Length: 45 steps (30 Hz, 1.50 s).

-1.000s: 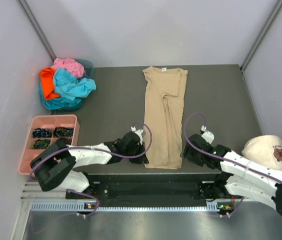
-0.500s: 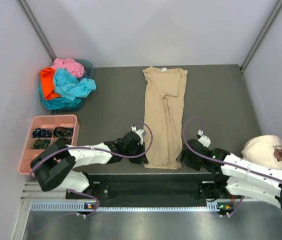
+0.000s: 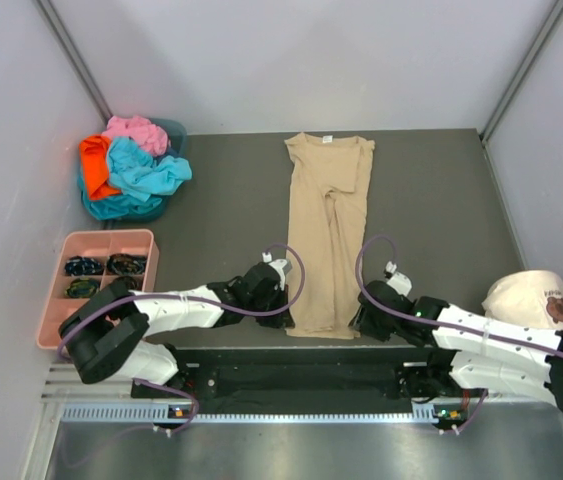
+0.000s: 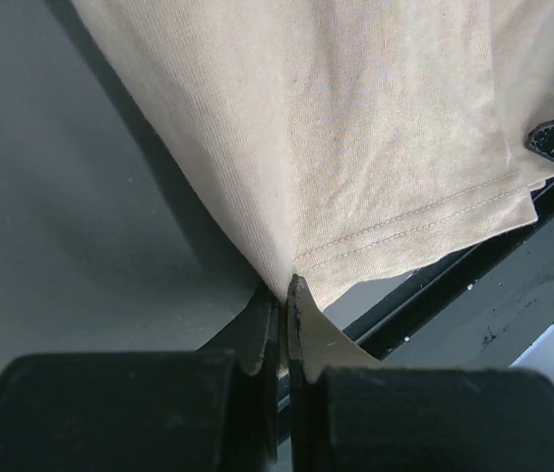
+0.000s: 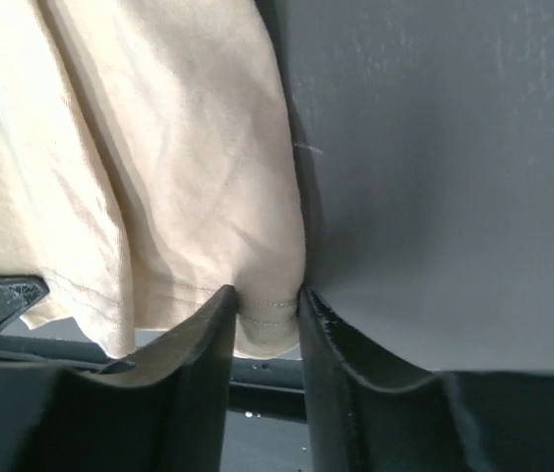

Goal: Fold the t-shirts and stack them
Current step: Grab the bottom of the folded rectangular tshirt with both arms, then fold the folded rectangular tshirt in 1/3 of the way

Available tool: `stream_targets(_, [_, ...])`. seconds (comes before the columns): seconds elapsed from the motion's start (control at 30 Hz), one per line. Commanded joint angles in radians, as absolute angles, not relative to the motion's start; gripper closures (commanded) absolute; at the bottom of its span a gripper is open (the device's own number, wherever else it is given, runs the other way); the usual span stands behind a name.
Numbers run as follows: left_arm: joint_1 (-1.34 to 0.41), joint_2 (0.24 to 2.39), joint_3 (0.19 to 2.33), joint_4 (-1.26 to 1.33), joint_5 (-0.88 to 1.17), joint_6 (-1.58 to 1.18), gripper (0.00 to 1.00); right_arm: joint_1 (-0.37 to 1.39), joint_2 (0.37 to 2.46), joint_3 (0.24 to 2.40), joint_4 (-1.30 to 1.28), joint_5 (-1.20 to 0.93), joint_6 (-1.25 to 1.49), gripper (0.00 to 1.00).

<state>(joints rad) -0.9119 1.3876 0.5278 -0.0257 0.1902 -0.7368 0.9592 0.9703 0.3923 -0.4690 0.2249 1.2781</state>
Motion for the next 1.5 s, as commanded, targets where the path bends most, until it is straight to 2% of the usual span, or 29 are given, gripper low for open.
stream_targets(0.0, [-0.919,1.370,0.532,-0.092,0.175,-0.716,1.00,0.985,0.977,0.385,-0.457,0.216,1.292,0.72])
stream_targets(0.13, [-0.919,1.367,0.534,-0.095,0.172,-0.713,1.00,0.989,0.977,0.371,-0.445,0.206,1.304,0.83])
stream_targets(0.27, [-0.919,1.370,0.529,-0.086,0.172,-0.715,1.00,0.994,0.971,0.344,-0.396,0.184,1.310,1.00])
stream_targets(0.53, [-0.919,1.351,0.569,-0.184,0.225,-0.684,1.00,0.996,0.916,0.396,-0.528,0.204,1.296,1.00])
stream_targets(0.8, [-0.919,1.213,0.555,-0.322,0.239,-0.690,1.00,0.996,0.786,0.445,-0.771,0.255,1.299,1.00])
stream_targets(1.47, [-0.925,1.196,0.560,-0.318,0.287,-0.712,1.00,0.996,0.718,0.460,-0.856,0.264,1.302,1.00])
